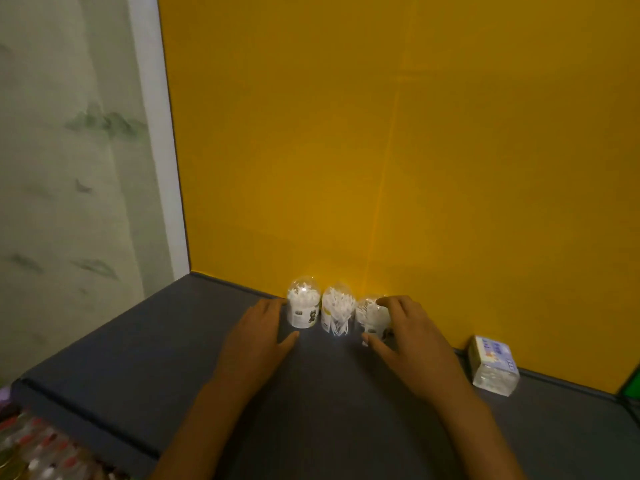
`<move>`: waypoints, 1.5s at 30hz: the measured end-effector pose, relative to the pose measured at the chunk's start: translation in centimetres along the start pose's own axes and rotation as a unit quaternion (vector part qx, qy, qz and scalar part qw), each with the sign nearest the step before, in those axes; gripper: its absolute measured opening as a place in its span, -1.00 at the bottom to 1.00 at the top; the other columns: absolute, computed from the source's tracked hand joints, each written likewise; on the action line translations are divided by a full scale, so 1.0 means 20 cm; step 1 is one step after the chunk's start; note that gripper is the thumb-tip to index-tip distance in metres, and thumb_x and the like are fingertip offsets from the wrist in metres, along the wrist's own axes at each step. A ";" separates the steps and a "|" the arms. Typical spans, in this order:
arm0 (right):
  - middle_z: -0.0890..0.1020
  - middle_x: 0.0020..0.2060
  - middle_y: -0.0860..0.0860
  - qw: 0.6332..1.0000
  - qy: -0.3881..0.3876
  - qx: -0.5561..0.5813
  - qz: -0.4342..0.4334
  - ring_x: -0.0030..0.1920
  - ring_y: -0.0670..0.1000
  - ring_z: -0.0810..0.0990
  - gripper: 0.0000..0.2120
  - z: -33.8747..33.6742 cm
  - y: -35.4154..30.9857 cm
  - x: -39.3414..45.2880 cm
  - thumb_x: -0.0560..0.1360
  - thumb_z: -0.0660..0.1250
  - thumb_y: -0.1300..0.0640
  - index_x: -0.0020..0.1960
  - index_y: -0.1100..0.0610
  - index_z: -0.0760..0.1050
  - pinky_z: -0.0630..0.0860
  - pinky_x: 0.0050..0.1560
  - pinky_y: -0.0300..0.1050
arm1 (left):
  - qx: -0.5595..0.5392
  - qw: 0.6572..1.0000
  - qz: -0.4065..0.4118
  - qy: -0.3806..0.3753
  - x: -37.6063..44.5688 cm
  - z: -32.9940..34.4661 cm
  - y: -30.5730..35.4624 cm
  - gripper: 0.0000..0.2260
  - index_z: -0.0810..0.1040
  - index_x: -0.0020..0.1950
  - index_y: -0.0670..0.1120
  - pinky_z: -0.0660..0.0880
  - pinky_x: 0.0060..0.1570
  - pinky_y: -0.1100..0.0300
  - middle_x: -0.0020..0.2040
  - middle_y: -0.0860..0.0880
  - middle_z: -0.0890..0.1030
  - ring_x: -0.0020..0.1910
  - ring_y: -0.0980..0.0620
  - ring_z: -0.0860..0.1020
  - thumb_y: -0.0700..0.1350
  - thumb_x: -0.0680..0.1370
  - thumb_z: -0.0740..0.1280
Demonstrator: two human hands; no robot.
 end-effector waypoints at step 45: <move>0.35 0.24 -0.11 0.979 0.087 0.152 0.108 0.13 -0.22 0.39 -0.36 0.32 0.13 0.12 0.46 0.46 -0.02 0.41 -0.24 0.20 0.35 0.03 -0.46 | -0.534 0.845 0.004 -0.018 0.30 0.17 -0.05 -0.51 0.46 0.29 -0.01 0.59 -0.05 0.22 0.12 0.11 0.62 0.05 0.15 0.62 -0.10 0.39 0.49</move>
Point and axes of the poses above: each hand's wrist, its own x-axis towards the middle knuckle, its own z-axis out of the palm, y = z × x, the point moved 4 cm from there along x, towards the middle knuckle
